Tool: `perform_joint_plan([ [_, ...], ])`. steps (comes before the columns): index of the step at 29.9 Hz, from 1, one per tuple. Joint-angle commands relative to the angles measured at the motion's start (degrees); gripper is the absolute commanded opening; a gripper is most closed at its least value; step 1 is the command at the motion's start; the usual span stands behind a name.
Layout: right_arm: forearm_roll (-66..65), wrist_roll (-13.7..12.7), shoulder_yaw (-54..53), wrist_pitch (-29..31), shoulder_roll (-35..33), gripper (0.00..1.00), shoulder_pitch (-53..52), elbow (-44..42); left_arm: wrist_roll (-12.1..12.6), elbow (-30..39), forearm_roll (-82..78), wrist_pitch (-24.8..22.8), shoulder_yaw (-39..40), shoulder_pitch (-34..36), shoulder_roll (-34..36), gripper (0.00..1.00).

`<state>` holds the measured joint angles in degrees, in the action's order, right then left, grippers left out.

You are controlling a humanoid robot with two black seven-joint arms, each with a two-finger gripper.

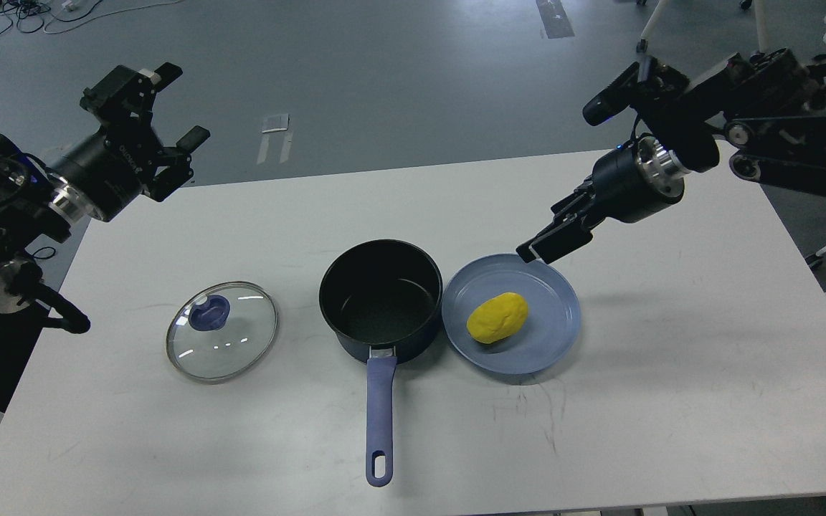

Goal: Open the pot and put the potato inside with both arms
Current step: 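Reach the right gripper down to the yellow potato and grasp it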

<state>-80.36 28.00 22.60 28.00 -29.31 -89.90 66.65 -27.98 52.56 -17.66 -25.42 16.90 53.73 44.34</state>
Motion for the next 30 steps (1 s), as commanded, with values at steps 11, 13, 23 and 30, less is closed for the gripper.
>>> perform_joint_plan([
  [11, -9.9, 0.0, 8.34, -4.7, 16.38, 1.0, -0.18, -7.75, 0.03, 0.17, 0.08, -0.06, 0.15, 0.15, -0.04, 0.98],
  [13, -9.82, 0.0, 10.53, -5.84, 18.84, 1.0, 0.08, -8.81, 0.12, 0.17, 0.08, -0.06, 0.15, 0.15, -0.04, 0.98],
  [23, -9.82, 0.0, 12.82, -5.85, 22.27, 1.0, 1.75, -9.34, 0.38, 0.17, 0.08, -0.06, 0.06, 0.15, -0.13, 0.98],
  [30, -9.82, 0.0, 13.7, -7.86, 25.35, 1.0, 5.35, -14.17, 0.38, 0.17, 0.08, -0.06, 0.06, 0.15, 0.05, 0.98],
])
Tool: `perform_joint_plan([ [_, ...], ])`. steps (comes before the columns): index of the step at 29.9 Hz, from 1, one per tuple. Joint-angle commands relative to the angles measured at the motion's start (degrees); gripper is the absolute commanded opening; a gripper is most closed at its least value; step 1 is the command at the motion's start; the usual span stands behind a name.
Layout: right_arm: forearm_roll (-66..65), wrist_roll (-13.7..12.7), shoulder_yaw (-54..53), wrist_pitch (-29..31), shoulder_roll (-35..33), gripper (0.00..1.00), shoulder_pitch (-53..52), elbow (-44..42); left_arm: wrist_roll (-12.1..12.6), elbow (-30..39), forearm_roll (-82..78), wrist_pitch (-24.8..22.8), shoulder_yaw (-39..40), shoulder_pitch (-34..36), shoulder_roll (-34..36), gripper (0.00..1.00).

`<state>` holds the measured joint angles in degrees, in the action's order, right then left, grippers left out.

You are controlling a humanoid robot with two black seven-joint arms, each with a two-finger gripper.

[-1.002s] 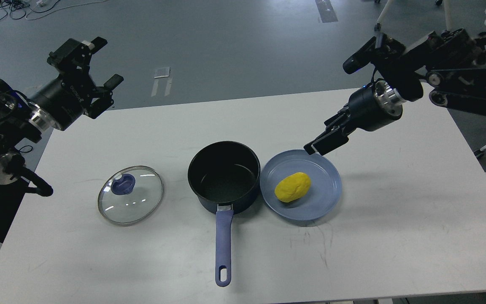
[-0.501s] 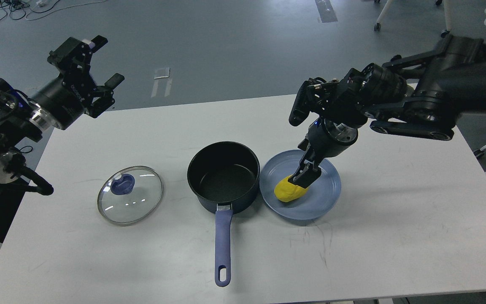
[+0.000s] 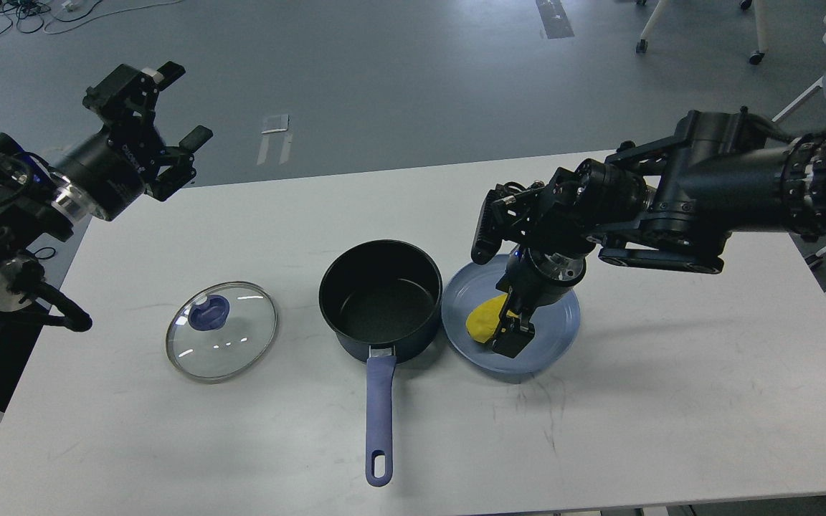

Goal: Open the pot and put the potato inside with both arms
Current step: 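Reach the right gripper down to the yellow potato and grasp it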

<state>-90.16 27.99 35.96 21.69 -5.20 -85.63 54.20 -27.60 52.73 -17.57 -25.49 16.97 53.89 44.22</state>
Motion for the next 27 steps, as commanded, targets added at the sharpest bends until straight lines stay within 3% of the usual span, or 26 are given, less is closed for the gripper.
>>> perform_joint_plan([
  [1, -0.02, 0.01, 0.6, -2.26, 1.51, 1.0, 1.17, -2.08, 0.0, 0.0, -0.01, -0.09, -0.01, -0.02, 0.16, 0.98],
  [8, 0.07, 0.01, 1.83, -4.37, 2.13, 0.98, 1.26, -3.05, 0.0, 0.0, -0.01, 0.0, -0.01, -0.02, 0.16, 0.98],
  [13, 0.07, 0.01, 2.09, -4.37, 1.95, 0.89, 1.35, -2.7, 0.0, 0.0, -0.01, 0.0, -0.01, -0.02, 0.16, 0.98],
  [15, 0.07, 0.01, 2.18, -4.37, 1.95, 0.71, 1.35, -2.7, 0.0, 0.0, -0.01, 0.0, -0.01, -0.02, 0.16, 0.98],
  [17, 0.16, 0.01, 2.18, -4.37, 1.95, 0.37, 1.35, -2.43, 0.0, 0.0, -0.01, 0.0, -0.01, -0.02, 0.16, 0.98],
  [19, 0.16, 0.01, 2.18, -4.37, 1.95, 0.22, 1.35, -2.35, 0.09, 0.0, -0.01, 0.0, -0.01, -0.02, 0.16, 0.98],
  [21, 0.16, 0.01, 2.18, -4.37, 1.69, 0.15, 1.26, -1.99, 0.09, 0.0, -0.01, 0.0, -0.01, -0.02, 0.25, 0.98],
  [22, 0.16, 0.01, 2.27, -4.37, 1.08, 0.0, 1.08, -1.38, 0.09, 0.0, -0.01, 0.0, -0.01, -0.02, 0.16, 0.98],
  [27, 0.25, 0.01, 2.45, -4.37, -2.0, 0.0, 0.21, 0.55, 0.09, 0.0, -0.09, 0.0, -0.1, -0.02, 0.08, 0.98],
])
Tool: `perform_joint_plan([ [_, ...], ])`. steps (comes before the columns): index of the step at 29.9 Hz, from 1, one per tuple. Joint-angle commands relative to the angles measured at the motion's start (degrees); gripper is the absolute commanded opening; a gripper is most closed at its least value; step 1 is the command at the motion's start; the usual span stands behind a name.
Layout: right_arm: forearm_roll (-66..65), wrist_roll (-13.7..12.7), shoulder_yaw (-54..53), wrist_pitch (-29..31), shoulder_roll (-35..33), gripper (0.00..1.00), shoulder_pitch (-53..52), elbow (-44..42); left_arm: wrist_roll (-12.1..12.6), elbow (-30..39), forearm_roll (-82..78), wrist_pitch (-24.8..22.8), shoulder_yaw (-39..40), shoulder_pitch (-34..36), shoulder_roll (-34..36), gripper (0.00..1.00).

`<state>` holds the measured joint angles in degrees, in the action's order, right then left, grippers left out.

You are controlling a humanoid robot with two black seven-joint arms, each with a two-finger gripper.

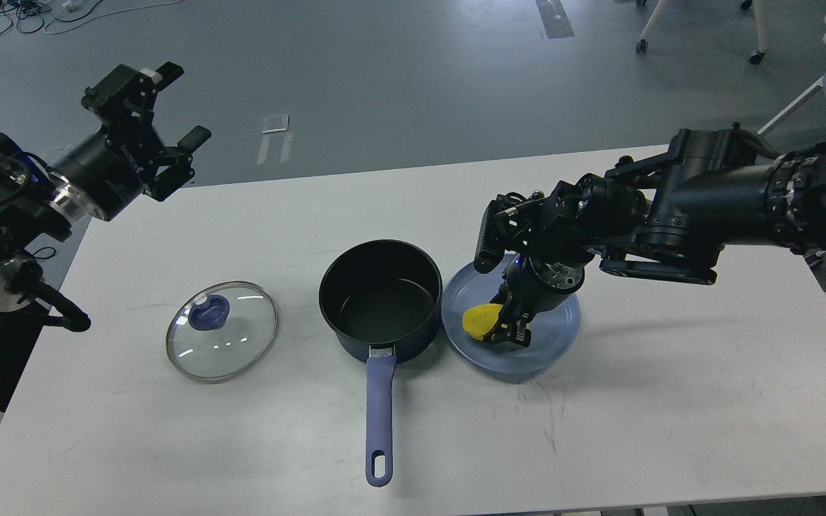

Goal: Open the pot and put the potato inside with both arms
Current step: 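Lift the potato and carry it over the open saucepan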

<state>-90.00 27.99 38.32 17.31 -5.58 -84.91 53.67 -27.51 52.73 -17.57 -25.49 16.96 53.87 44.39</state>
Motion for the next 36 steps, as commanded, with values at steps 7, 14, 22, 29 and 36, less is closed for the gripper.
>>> perform_joint_plan([
  [7, 0.61, 0.01, -3.14, -0.17, -11.8, 0.0, -6.93, 6.7, 0.0, 0.0, -0.09, -0.09, -0.09, 0.0, -0.09, 0.98],
  [14, 5.35, 0.01, -9.22, -0.08, -15.52, 0.0, -9.75, 9.44, 0.0, -0.09, -0.09, -0.44, -0.09, -0.09, -0.27, 0.98],
  [22, 15.81, 0.01, -9.22, -0.08, -8.93, 0.0, -9.49, 7.25, 0.0, -0.09, -0.09, -1.32, -0.09, 0.0, -0.09, 0.98],
  [29, 16.96, 0.01, -9.14, -0.08, -1.82, 0.0, -6.15, 1.37, 0.0, -0.09, -0.09, -1.32, -0.09, 0.0, -0.18, 0.98],
  [36, 16.96, 0.01, -9.22, -0.26, 4.08, 0.0, -3.69, -4.79, 0.0, -0.09, -0.09, -1.32, -0.09, -0.09, -0.27, 0.98],
])
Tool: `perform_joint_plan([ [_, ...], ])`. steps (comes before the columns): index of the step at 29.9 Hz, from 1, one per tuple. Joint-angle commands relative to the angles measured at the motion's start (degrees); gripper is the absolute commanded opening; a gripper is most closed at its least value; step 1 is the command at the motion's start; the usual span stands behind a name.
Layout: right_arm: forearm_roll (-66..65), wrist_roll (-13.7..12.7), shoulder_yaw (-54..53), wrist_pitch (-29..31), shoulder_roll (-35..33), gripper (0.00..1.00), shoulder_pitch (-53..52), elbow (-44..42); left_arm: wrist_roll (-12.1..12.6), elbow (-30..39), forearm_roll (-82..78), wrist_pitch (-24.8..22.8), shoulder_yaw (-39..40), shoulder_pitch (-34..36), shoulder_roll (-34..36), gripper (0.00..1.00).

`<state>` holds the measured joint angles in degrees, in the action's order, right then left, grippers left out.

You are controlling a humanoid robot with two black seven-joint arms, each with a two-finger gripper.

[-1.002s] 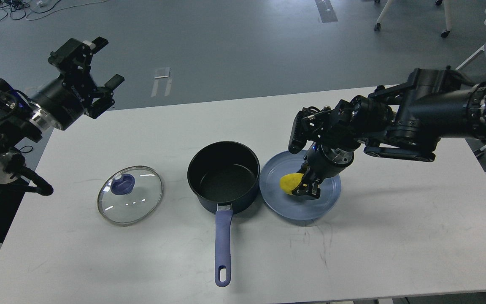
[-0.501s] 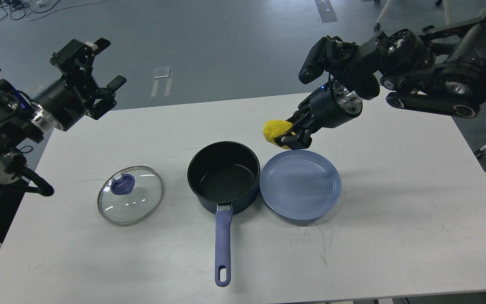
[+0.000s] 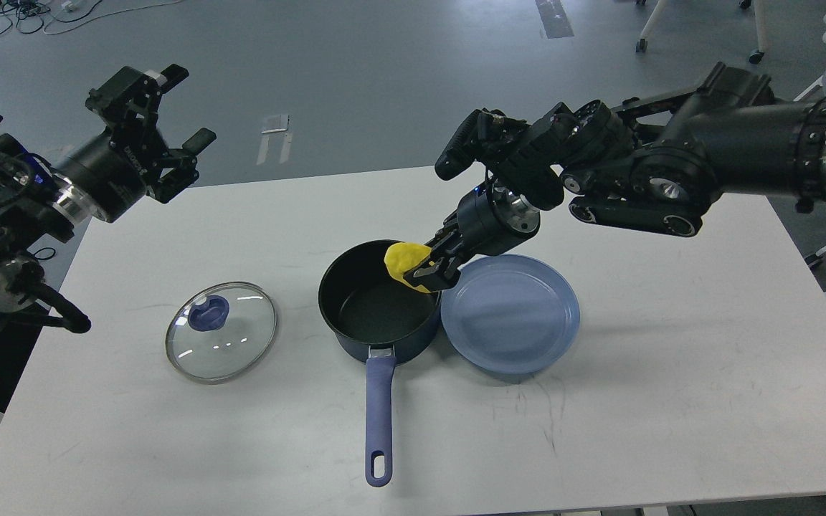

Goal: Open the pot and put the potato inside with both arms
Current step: 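Lift the potato and carry it over the open saucepan, then release the potato into the saucepan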

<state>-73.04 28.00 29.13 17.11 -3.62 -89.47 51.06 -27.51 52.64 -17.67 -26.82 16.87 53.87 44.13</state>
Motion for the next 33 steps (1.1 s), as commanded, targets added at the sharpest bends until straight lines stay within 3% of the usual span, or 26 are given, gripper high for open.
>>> perform_joint_plan([
  [1, 0.01, 0.0, -0.04, -0.05, 2.56, 0.0, 1.05, -2.63, 0.0, 0.0, 0.0, 0.01, 0.0, -0.08, -0.01, 0.98],
  [3, 0.09, 0.0, 0.05, -0.05, 3.45, 0.01, 1.75, -3.6, 0.0, 0.01, 0.0, 0.01, 0.0, -0.08, -0.01, 0.98],
  [4, 0.09, 0.0, 0.05, -0.05, 3.62, 0.08, 2.36, -4.12, 0.0, 0.0, 0.0, 0.01, 0.0, -0.08, -0.01, 0.98],
  [6, 0.09, 0.0, -0.12, -0.23, 3.62, 0.11, 3.24, -4.57, 0.0, 0.09, 0.0, 0.01, 0.0, -0.08, -0.01, 0.98],
  [13, 3.69, 0.0, -0.13, -1.29, 3.62, 0.45, 3.95, -4.83, 0.0, 0.09, 0.0, 0.01, 0.0, -0.17, -0.01, 0.98],
  [18, 3.87, 0.0, -0.13, -1.46, 3.62, 0.59, 3.95, -4.83, 0.0, 0.09, 0.0, 0.01, 0.01, -0.17, -0.01, 0.98],
  [19, 4.13, 0.0, -0.13, -1.46, 3.62, 0.68, 3.95, -4.83, 0.0, 0.09, 0.0, 0.01, 0.0, -0.17, -0.01, 0.98],
  [22, 4.57, 0.0, -0.13, -1.64, 3.62, 0.79, 3.95, -4.83, 0.0, 0.09, 0.0, 0.01, 0.0, -0.17, -0.01, 0.98],
  [29, 4.66, 0.0, -0.56, -1.72, 3.54, 0.81, 3.16, -4.83, 0.0, 0.09, 0.0, 0.01, 0.0, -0.17, 0.17, 0.98],
  [33, 7.11, 0.0, -4.68, -1.64, -3.04, 0.86, 1.23, -4.48, 0.0, 0.09, 0.0, 0.01, 0.0, -0.17, 0.17, 0.98],
])
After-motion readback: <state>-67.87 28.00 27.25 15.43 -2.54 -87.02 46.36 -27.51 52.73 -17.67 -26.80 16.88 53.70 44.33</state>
